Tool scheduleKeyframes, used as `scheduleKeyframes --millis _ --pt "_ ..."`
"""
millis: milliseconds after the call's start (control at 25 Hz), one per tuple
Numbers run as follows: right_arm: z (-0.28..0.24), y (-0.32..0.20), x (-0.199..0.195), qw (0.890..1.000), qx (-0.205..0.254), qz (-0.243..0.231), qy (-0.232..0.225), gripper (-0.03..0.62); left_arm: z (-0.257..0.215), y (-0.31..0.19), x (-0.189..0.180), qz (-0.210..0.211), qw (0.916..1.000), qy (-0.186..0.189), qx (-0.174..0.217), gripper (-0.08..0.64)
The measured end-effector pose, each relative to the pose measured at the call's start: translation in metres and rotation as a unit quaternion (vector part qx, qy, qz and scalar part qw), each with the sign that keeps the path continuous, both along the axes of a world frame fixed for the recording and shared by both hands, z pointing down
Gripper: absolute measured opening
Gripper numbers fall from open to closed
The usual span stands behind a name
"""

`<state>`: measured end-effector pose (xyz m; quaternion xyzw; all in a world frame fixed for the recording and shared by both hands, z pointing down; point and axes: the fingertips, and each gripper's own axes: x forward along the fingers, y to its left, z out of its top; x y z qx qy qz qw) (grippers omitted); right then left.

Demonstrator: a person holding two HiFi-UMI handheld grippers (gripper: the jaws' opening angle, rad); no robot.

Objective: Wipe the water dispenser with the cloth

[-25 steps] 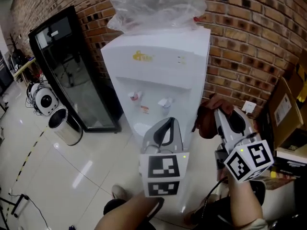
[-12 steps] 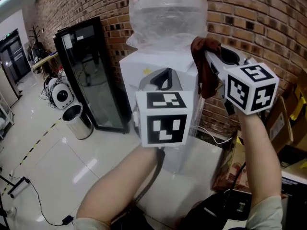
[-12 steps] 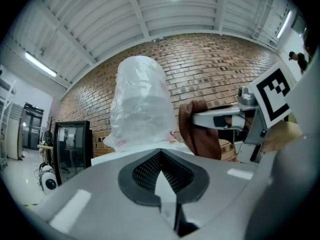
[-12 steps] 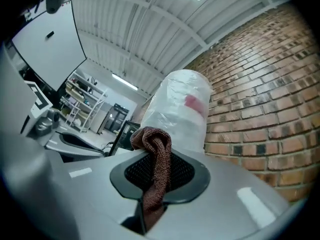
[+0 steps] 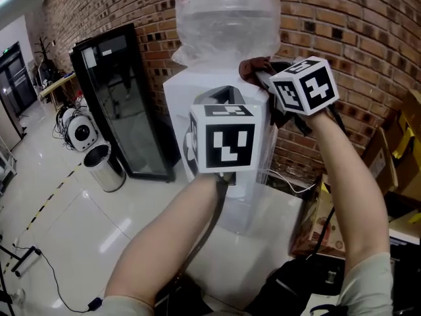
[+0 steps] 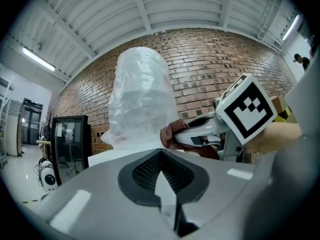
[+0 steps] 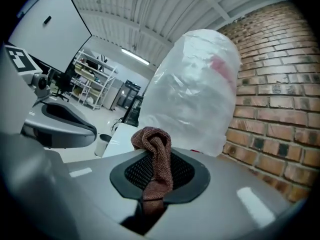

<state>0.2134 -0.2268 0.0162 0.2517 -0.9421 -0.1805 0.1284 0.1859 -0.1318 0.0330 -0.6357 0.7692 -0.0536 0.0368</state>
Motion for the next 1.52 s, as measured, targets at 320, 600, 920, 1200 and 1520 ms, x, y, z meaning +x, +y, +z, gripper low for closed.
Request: scheduleKeyframes --millis 320,600,920,1200,1520 --pt "0.023 0.045 0.021 0.999 0.033 -0.022 -0.013 0.069 0.040 -0.003 0.006 0.022 0.9994 0.010 -0.025 0.000" --pt "0.059 0.051 0.052 0.997 0.021 -0.006 -0.076 0.068 0.082 -0.006 0.024 0.049 0.9976 0.009 -0.047 0.000" --pt "0.126 0.048 0.055 0.994 -0.039 -0.005 -0.098 0.069 0.127 -0.008 0.041 0.064 0.9961 0.006 -0.062 0.000" --pt "0.161 0.048 0.055 0.988 -0.070 0.002 -0.138 0.069 0.185 -0.011 0.033 0.053 0.9950 0.001 -0.084 0.000" --pt "0.215 0.049 0.054 0.981 -0.124 0.015 -0.145 0.069 0.234 -0.006 0.031 0.065 0.9945 0.019 -0.079 0.000"
